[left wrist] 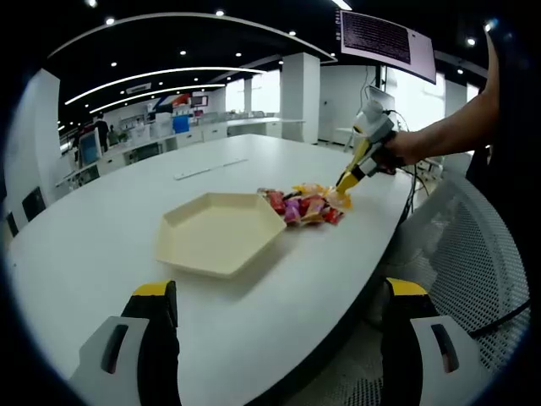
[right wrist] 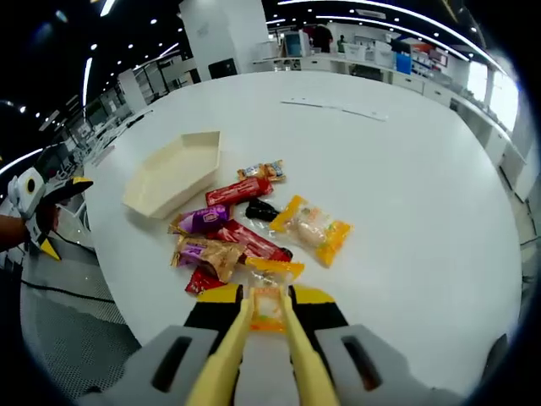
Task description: Place the target food into the container with the food tongs after gripping and lifting it, then release it inside without dropping or visibly crushing the food.
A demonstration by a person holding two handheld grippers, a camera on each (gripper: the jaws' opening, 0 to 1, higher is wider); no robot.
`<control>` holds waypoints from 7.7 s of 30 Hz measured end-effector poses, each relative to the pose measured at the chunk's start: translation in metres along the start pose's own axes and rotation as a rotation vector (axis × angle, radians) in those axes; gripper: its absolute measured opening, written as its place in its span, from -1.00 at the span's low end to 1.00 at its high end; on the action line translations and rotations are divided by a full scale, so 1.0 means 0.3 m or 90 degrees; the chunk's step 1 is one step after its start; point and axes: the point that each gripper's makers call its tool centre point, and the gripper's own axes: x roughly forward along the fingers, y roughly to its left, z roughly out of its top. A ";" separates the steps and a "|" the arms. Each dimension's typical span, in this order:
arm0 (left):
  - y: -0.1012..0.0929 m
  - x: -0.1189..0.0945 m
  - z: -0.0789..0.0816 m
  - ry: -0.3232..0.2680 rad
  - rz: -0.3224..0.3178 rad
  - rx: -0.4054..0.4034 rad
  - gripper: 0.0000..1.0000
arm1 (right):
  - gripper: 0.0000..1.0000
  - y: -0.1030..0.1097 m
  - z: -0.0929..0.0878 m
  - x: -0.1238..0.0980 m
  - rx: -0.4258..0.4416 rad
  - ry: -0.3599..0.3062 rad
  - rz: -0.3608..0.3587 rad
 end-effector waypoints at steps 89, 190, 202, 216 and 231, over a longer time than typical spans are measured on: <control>0.021 -0.004 0.036 -0.025 0.015 -0.001 0.99 | -0.58 0.136 0.380 -0.039 -0.130 -0.050 0.042; 0.026 -0.001 0.040 -0.024 0.017 0.016 0.99 | -0.46 0.419 0.616 0.021 -0.392 -0.073 0.195; 0.053 -0.011 0.043 -0.031 0.038 0.009 0.99 | -0.45 0.332 0.555 -0.073 -0.388 -0.079 0.189; 0.100 -0.012 0.045 -0.031 0.050 0.021 0.99 | -0.44 0.258 0.560 -0.160 -0.373 -0.108 0.161; 0.099 0.002 0.055 -0.034 0.009 0.008 0.99 | -0.44 0.226 0.483 -0.254 -0.365 -0.086 0.099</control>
